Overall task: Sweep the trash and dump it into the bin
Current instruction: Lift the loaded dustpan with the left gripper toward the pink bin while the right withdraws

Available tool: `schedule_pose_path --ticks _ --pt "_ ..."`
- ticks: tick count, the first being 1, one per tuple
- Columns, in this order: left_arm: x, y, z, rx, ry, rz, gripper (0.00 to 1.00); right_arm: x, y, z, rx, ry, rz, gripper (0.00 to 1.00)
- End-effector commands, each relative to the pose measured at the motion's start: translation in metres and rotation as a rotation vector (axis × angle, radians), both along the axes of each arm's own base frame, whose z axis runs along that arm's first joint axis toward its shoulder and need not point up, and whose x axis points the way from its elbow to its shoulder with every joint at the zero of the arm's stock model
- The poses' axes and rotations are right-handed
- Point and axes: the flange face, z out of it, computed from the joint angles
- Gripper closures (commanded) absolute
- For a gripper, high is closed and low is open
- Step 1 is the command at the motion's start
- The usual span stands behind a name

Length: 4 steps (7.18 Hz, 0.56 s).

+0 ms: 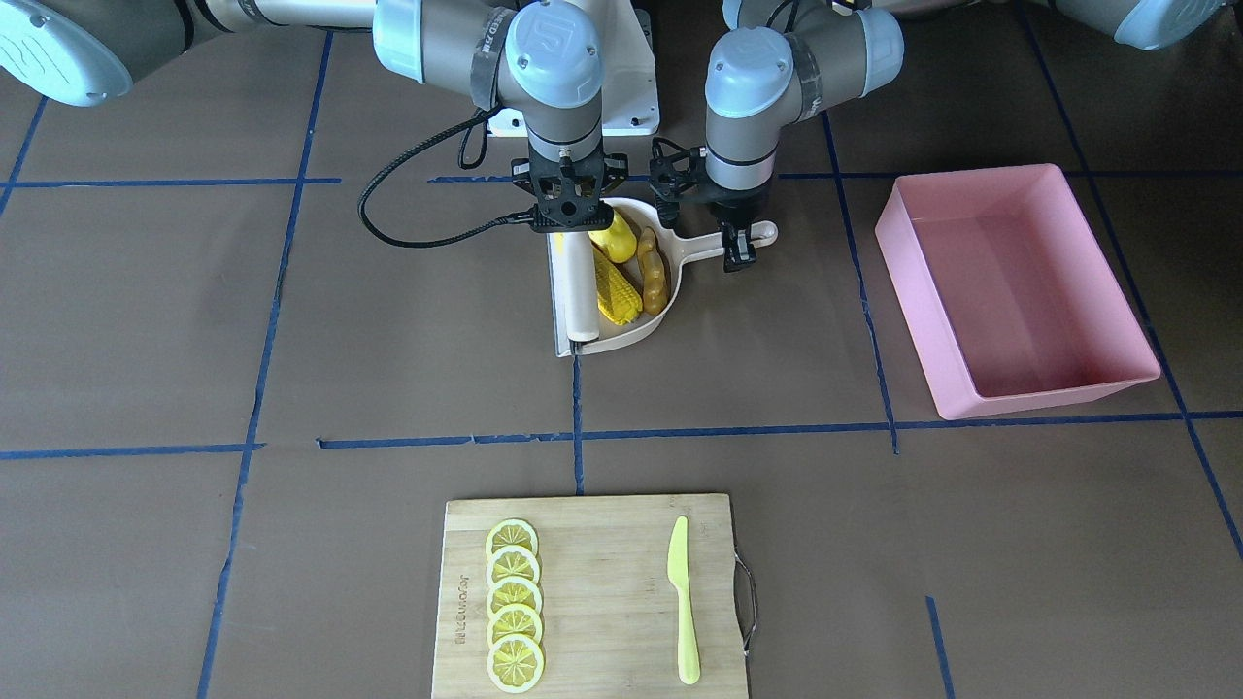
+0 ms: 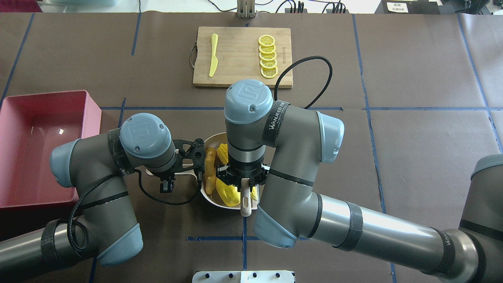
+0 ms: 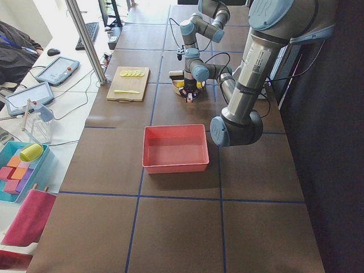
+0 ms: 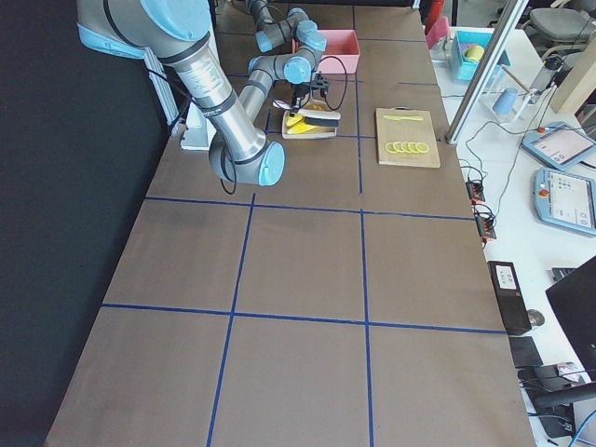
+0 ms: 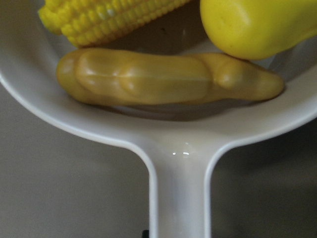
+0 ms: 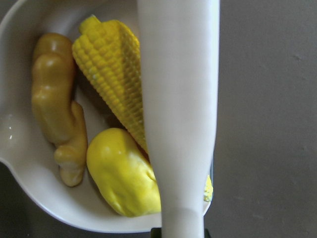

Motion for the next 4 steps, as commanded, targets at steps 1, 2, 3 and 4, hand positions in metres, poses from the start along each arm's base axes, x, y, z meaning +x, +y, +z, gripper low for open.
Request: schedule_pose_path --ticks 1,2,3,4 --pt "0.009 -0.003 0.005 0.024 0.056 0.005 1.0 0.041 -0.015 -0.001 -0.019 -0.049 0.02 1.0" --pt "0.009 -0.004 0.002 0.011 0.094 -0.027 1.0 0.067 -0.021 0.003 -0.018 -0.07 0.034 1.0" --pt "0.01 -0.004 -0.001 0.013 0.117 -0.035 1.0 0.084 -0.027 0.005 -0.019 -0.084 0.045 1.0" --pt "0.009 -0.004 -0.002 0.011 0.122 -0.039 1.0 0.098 -0.034 0.001 -0.011 -0.097 0.065 1.0"
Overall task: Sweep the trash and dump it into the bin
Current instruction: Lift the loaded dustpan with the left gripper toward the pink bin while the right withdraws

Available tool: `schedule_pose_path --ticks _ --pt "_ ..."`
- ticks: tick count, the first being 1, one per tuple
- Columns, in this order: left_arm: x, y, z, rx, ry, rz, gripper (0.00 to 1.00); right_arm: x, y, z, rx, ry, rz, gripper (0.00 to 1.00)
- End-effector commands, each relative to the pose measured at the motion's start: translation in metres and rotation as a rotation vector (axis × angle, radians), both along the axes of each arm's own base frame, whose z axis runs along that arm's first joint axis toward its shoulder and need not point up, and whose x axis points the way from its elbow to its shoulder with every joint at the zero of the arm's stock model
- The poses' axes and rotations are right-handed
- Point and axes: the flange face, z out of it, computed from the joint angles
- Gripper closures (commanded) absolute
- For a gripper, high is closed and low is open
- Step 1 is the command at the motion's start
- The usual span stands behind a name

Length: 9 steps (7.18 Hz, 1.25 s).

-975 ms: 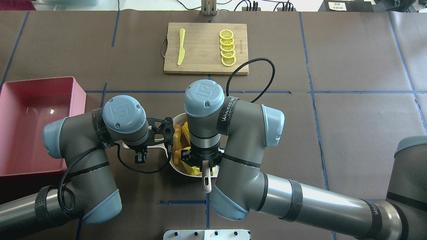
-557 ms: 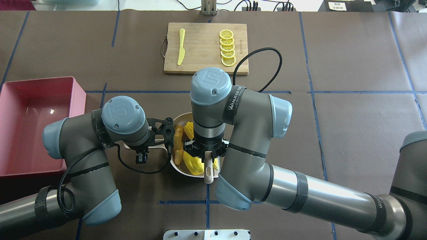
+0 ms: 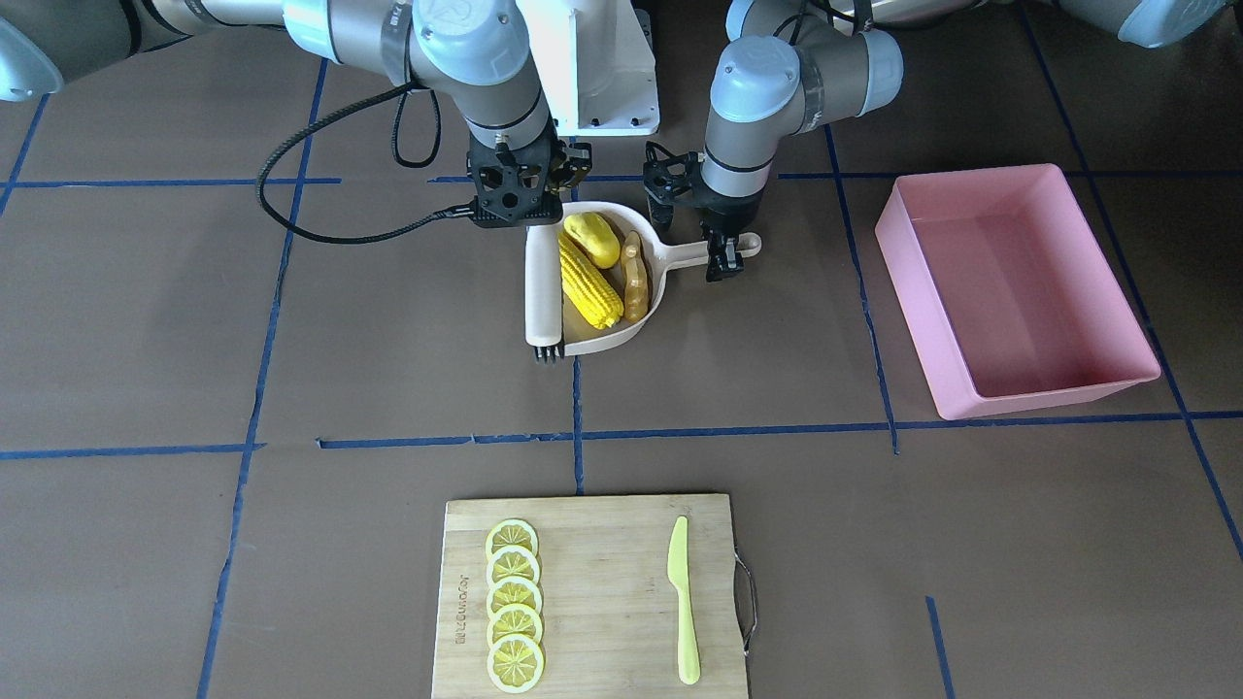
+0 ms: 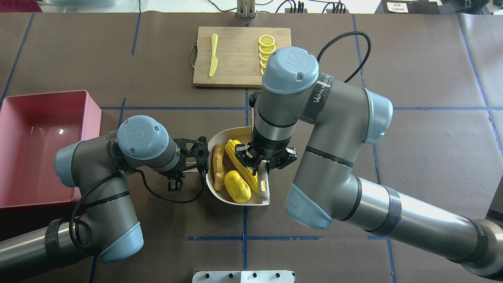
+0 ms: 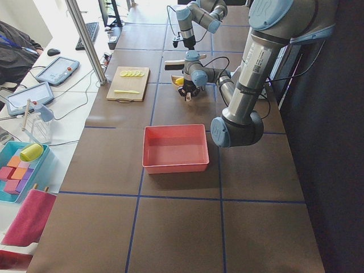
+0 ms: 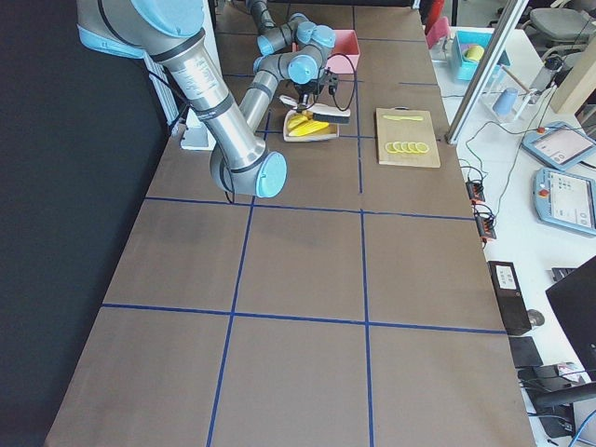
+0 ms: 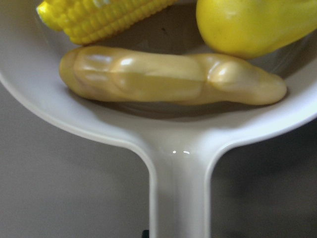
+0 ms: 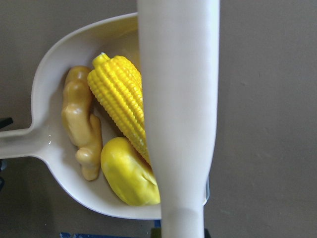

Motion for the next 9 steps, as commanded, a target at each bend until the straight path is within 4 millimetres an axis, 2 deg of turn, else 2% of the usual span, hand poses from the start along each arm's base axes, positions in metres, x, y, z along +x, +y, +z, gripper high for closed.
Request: schedule_pose_path --ticks 1,2,3,4,5,6,8,9 --pt "-0.001 0.0 -0.001 -0.019 0.022 -0.015 1.0 0.037 -0.012 0.005 0.004 -0.019 0.041 1.0" --pt "-0.003 0.005 -0.003 -0.069 0.048 0.026 1.0 0.073 -0.015 0.028 0.008 -0.014 0.073 1.0" --pt "-0.01 0.002 -0.009 -0.075 0.062 0.024 1.0 0.104 -0.018 0.05 0.002 -0.003 0.107 1.0" --pt "-0.017 -0.005 -0.009 -0.096 0.067 0.006 1.0 0.129 -0.022 0.058 -0.013 0.0 0.11 1.0" --pt "-0.031 -0.009 -0.019 -0.128 0.101 0.019 1.0 0.146 -0.019 0.06 -0.013 0.02 0.107 1.0" --pt "-0.058 -0.017 -0.026 -0.187 0.135 -0.017 1.0 0.154 -0.016 0.058 -0.007 0.03 0.1 1.0" --pt "-0.109 -0.053 -0.027 -0.251 0.169 -0.068 1.0 0.158 -0.018 0.058 -0.005 0.033 0.107 1.0" --pt "-0.148 -0.075 -0.033 -0.296 0.19 -0.099 1.0 0.162 -0.02 0.058 -0.004 0.032 0.113 1.0"
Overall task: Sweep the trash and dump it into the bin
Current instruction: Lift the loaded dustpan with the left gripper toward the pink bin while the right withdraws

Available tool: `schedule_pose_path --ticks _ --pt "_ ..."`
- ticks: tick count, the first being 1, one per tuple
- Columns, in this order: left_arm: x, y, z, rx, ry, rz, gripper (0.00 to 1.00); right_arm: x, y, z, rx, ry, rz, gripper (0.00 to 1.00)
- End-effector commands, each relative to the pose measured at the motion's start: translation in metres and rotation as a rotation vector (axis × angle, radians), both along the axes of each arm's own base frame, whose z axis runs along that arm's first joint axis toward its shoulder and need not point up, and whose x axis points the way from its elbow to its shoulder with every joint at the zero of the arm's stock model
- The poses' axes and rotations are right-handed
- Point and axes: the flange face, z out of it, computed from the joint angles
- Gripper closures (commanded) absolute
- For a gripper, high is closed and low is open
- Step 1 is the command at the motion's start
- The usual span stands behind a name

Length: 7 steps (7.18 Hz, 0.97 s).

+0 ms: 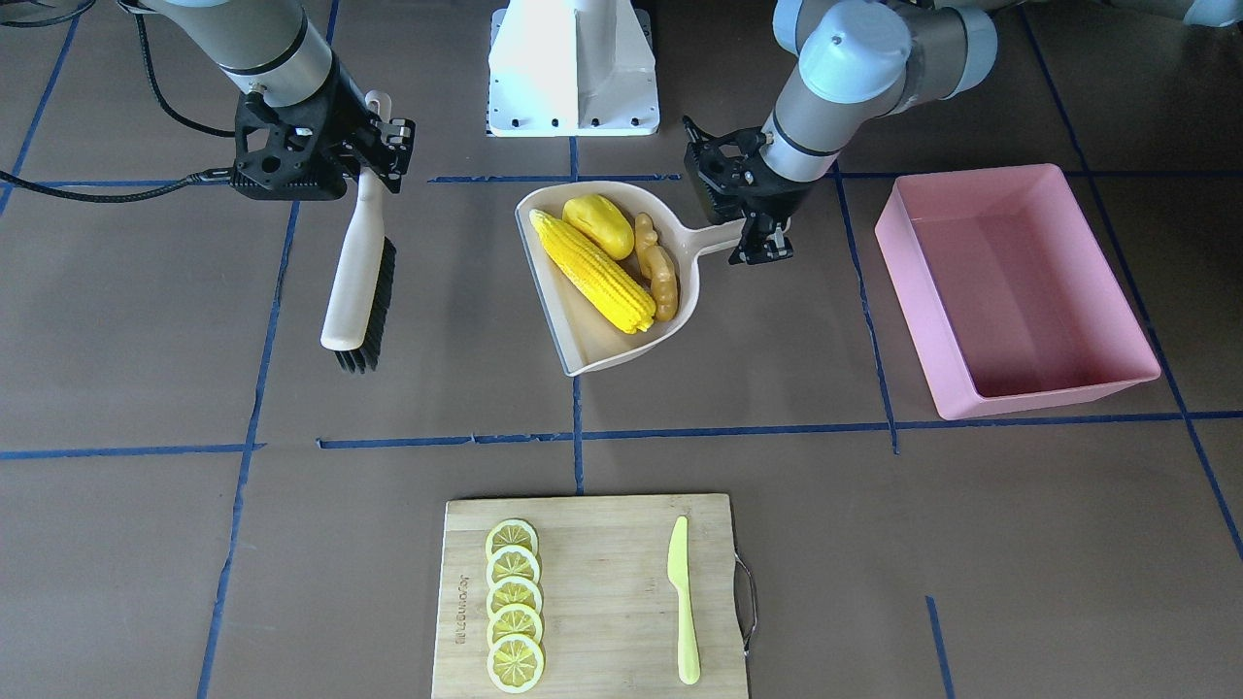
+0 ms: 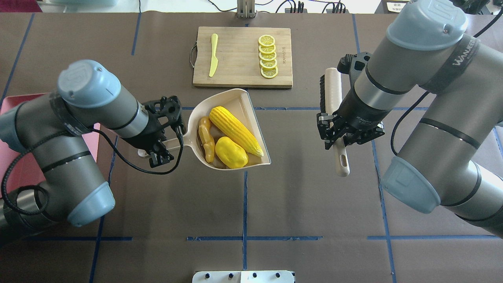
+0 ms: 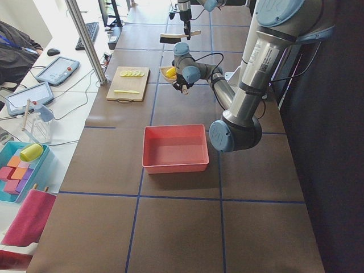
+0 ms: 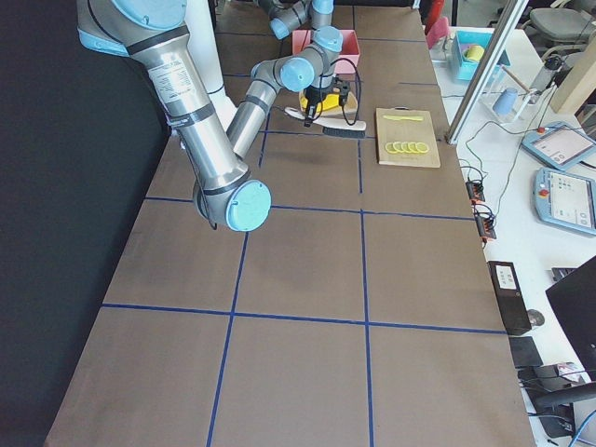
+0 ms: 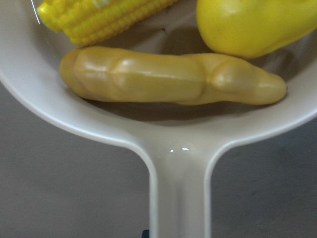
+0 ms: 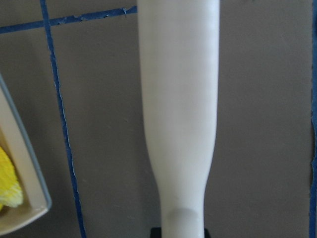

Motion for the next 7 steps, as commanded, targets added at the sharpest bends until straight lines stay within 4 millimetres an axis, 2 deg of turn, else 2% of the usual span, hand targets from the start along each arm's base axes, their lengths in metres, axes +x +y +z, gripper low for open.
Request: schedule_pose_path --ticks 1,2,3,4,5,6,7 --pt "-0.073 -0.034 -0.013 -0.08 0.014 -0.072 1.0 0.013 -0.006 -0.001 0.004 -0.002 0.023 1.0" --pt "-0.107 -0.042 -0.013 -0.081 0.015 -0.121 1.0 0.025 -0.006 0.003 0.011 -0.003 0.033 1.0" --pt "-0.139 -0.04 -0.003 -0.096 0.022 -0.154 1.0 0.039 -0.003 0.017 0.015 0.007 0.035 1.0" --pt "-0.174 -0.032 0.02 -0.123 0.009 -0.195 1.0 0.052 0.001 0.033 0.011 0.02 0.039 1.0" --pt "-0.2 -0.023 0.038 -0.142 -0.006 -0.228 1.0 0.063 0.006 0.049 0.022 0.031 0.024 1.0" --pt "-0.223 -0.014 0.051 -0.159 -0.018 -0.258 1.0 0.073 0.009 0.059 0.028 0.041 0.02 1.0" --pt "-0.248 -0.008 0.067 -0.163 -0.034 -0.283 1.0 0.073 0.009 0.06 0.028 0.044 0.022 1.0"
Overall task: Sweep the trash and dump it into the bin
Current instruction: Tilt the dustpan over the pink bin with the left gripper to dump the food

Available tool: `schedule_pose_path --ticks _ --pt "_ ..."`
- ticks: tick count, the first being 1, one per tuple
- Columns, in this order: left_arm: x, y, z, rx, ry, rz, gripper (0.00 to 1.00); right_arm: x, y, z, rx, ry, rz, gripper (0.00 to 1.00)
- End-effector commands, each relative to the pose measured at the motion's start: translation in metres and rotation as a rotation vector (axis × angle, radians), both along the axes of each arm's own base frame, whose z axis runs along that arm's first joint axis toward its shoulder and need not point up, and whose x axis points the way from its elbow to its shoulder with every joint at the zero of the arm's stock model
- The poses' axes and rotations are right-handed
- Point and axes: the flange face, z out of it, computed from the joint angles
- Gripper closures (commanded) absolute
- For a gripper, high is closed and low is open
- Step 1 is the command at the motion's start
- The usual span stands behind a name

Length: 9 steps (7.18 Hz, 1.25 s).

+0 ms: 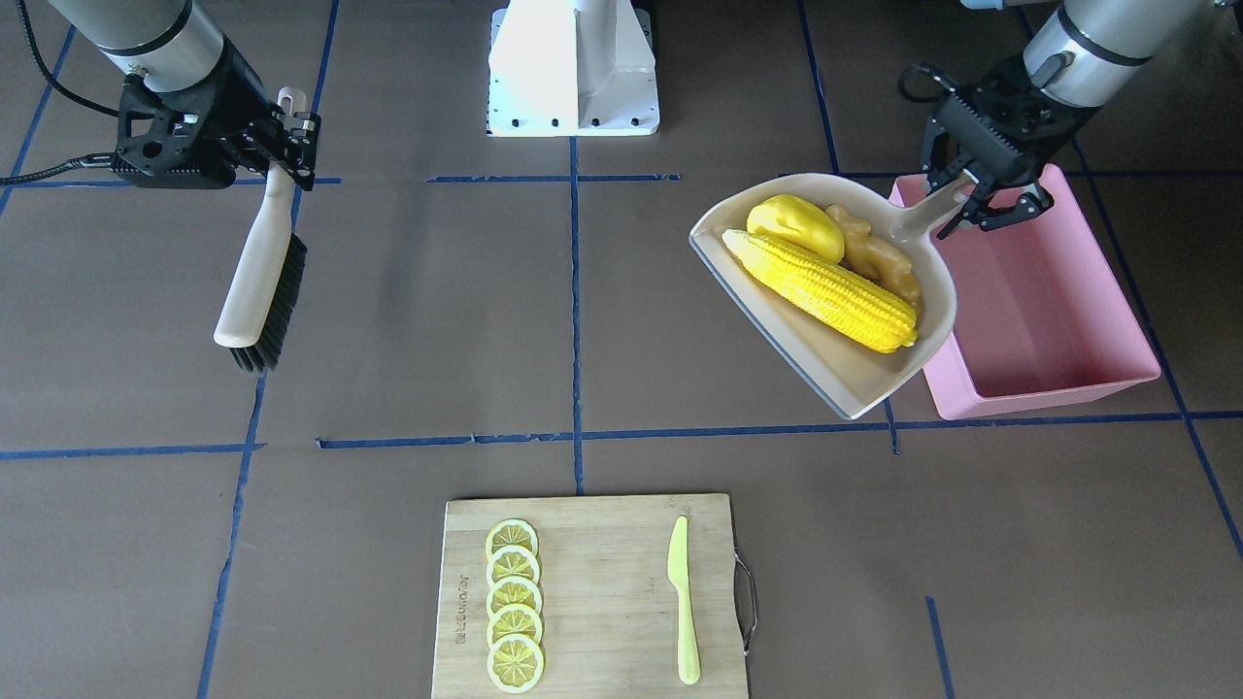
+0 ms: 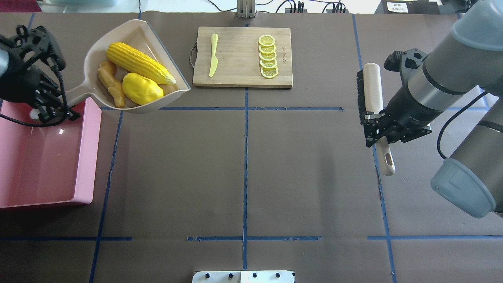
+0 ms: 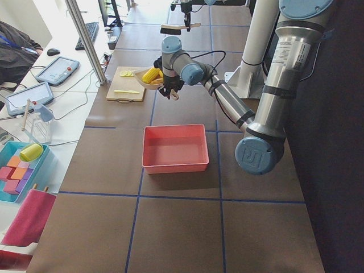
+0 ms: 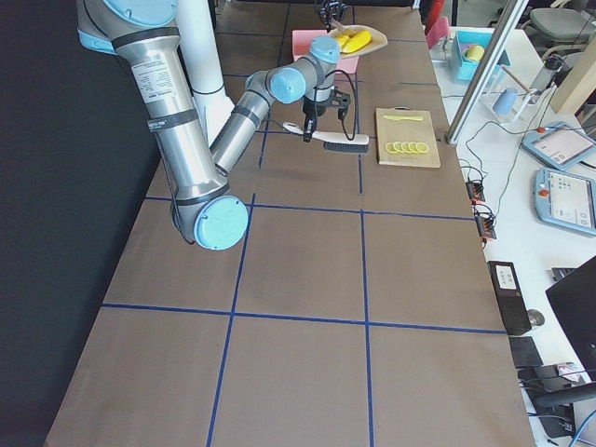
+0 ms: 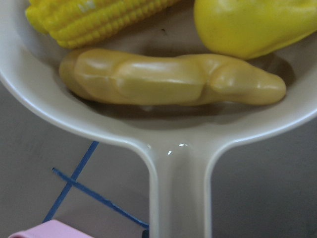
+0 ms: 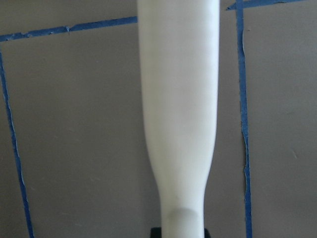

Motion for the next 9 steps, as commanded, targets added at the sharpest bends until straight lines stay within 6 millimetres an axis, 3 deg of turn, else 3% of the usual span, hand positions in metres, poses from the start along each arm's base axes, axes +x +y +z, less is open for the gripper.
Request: schedule_pose_path --ticks 1,5,6,7,8,9 --pt "-0.061 0.013 0.039 -0.007 -0.044 -0.05 1.0 0.005 0.002 0.007 0.005 0.009 -0.002 1.0" --pt "-0.168 0.048 0.134 0.025 -0.11 -0.018 1.0 0.005 0.002 0.008 0.004 0.012 0.001 0.99" --pt "-0.192 0.052 0.147 0.042 -0.126 -0.028 1.0 0.006 0.002 0.008 0.004 0.013 0.002 0.99" --pt "-0.21 0.061 0.173 0.031 -0.145 -0.021 1.0 0.008 0.004 0.019 -0.006 0.023 0.001 0.99" --pt "-0.222 0.058 0.194 0.021 -0.162 -0.021 1.0 0.014 0.011 0.038 0.002 0.039 -0.03 0.99" --pt "-0.228 0.056 0.218 0.018 -0.181 0.002 1.0 0.032 0.026 0.066 0.015 0.063 -0.074 0.99"
